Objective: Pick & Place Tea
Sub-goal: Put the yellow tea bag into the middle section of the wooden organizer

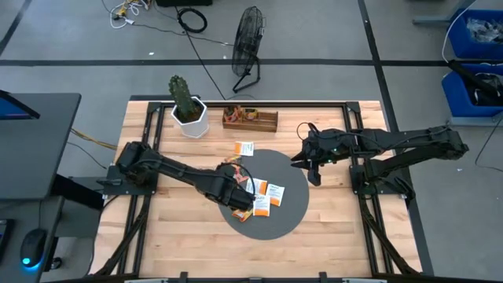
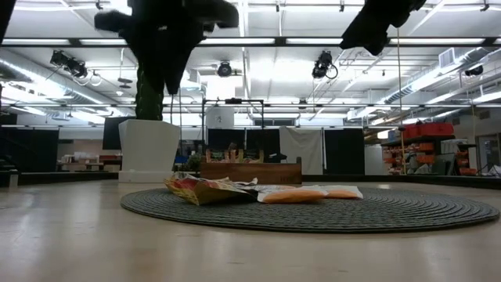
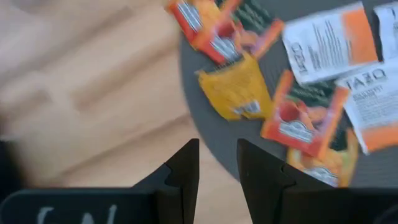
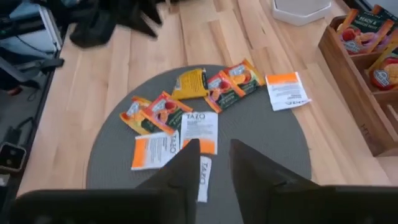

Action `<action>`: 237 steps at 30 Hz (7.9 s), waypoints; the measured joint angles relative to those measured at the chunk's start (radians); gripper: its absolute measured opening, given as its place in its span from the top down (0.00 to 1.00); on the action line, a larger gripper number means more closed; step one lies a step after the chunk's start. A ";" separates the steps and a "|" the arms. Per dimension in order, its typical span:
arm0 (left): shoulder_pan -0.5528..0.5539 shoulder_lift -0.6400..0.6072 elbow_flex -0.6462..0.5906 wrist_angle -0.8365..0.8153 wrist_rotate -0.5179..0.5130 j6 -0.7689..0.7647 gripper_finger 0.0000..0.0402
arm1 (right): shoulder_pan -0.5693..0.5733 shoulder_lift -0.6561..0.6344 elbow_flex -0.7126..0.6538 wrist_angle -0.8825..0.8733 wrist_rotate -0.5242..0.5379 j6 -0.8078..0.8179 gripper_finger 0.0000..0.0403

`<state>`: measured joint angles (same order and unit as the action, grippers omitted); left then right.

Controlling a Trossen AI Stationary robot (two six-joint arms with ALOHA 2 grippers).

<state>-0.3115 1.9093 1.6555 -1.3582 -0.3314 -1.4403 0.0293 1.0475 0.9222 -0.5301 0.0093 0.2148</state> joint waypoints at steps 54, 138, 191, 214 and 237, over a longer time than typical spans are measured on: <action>0.191 -0.271 -0.773 1.005 0.216 -0.040 0.39 | 0.000 0.094 0.000 0.073 -0.002 0.054 0.65; 0.308 -0.666 -0.751 1.710 0.684 0.325 0.97 | -0.023 0.226 0.001 0.895 -0.283 -0.926 0.65; 0.308 -0.550 -0.751 1.862 0.782 0.283 0.97 | -0.037 0.319 0.146 0.678 -0.460 -0.778 0.99; 0.359 -0.571 -0.750 1.871 0.785 0.338 0.77 | -0.078 0.115 0.144 0.336 -0.301 -0.609 1.00; 0.497 -0.388 -0.046 0.738 0.536 1.269 0.65 | -0.133 0.216 0.268 -0.210 -0.209 -0.315 1.00</action>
<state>0.1856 1.5212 1.6095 -0.6201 0.2048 -0.1712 -0.1035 1.2637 1.1902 -0.7403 -0.1993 -0.0998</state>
